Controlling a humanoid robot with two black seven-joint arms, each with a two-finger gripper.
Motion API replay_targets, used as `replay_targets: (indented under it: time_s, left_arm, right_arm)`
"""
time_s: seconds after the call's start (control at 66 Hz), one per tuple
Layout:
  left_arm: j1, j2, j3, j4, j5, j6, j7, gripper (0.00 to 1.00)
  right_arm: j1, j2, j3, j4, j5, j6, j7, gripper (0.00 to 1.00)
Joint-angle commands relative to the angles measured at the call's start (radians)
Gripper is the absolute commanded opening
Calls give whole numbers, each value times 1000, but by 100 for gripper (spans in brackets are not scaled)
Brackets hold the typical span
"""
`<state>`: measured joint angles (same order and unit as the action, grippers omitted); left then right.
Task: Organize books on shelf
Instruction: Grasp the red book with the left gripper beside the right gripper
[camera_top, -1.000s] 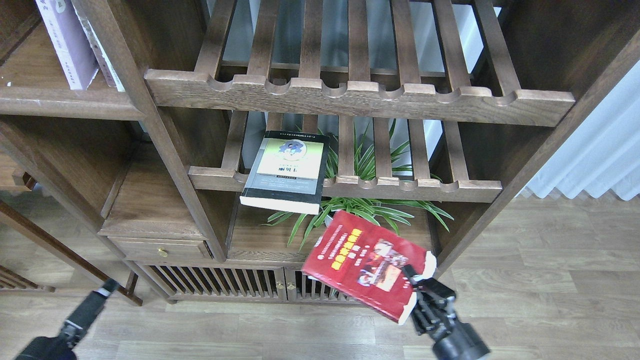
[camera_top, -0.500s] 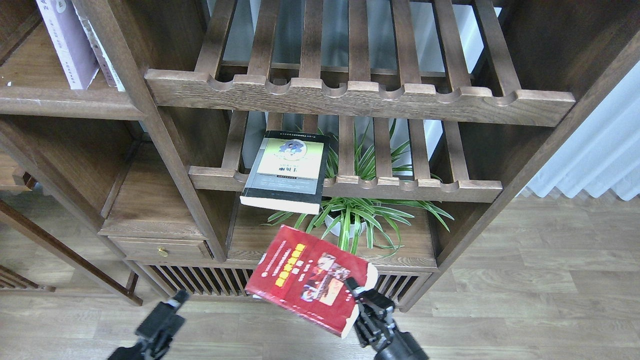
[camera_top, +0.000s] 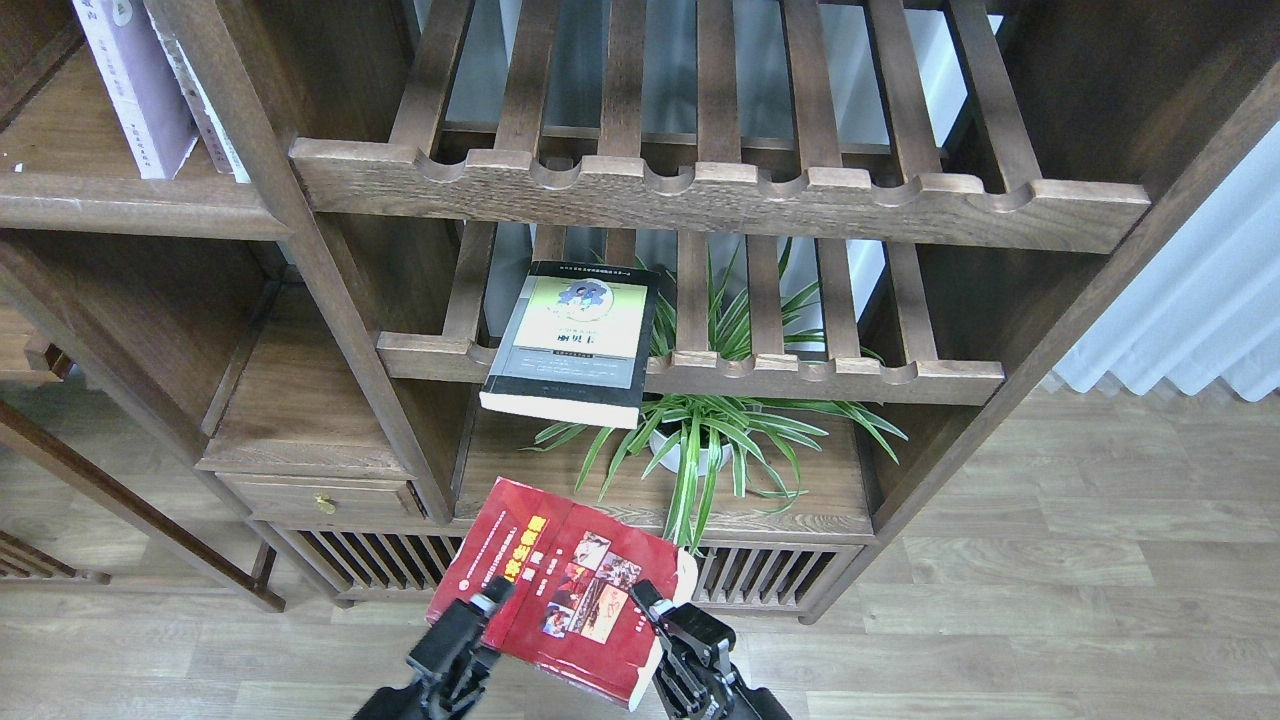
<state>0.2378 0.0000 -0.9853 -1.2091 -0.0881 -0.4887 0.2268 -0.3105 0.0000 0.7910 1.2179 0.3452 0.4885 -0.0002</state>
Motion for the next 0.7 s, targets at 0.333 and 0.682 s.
replay_targets:
  time_s: [0.333,0.682]
  left_arm:
    - [-18,0,13,-1,-5,0,-95,59]
    - [-18,0,20,-12,-25,0,-92,8]
  right_arm:
    - [-22,0,-10,0,-25,0,-1,6]
    - [-44,0,-9,0,-40,0,-4,7]
